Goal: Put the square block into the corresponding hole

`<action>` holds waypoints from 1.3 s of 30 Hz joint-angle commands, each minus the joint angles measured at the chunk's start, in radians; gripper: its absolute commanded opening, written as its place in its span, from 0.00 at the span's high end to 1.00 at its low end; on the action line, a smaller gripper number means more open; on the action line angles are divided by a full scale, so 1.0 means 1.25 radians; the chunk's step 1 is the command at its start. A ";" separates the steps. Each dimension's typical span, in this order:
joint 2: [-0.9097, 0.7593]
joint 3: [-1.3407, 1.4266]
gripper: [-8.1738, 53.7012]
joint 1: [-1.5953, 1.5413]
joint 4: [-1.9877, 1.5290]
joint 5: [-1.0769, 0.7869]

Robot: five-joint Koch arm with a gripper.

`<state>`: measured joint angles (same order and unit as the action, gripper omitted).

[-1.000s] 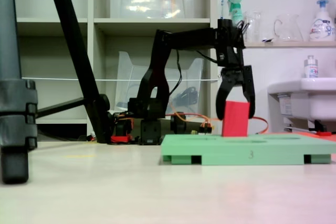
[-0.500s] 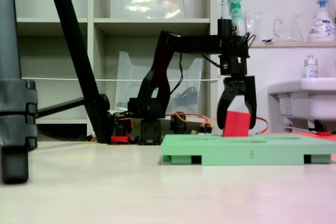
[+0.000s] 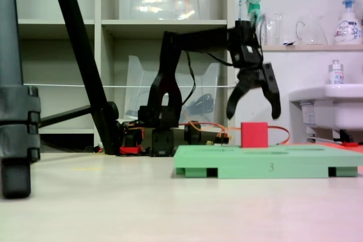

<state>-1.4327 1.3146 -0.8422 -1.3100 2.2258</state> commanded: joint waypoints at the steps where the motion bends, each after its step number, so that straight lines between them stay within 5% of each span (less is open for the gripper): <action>1: -0.121 -0.015 0.03 0.005 0.013 -0.146; 8: -0.362 0.033 0.07 0.162 0.015 -1.093; 15: -0.562 0.222 0.11 0.380 0.167 -1.679; 24: -0.708 0.544 0.11 0.680 0.297 -1.798; 39: -0.709 1.296 0.13 0.636 0.974 -1.714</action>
<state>-2.2457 2.9176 -0.0261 -0.1871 0.0721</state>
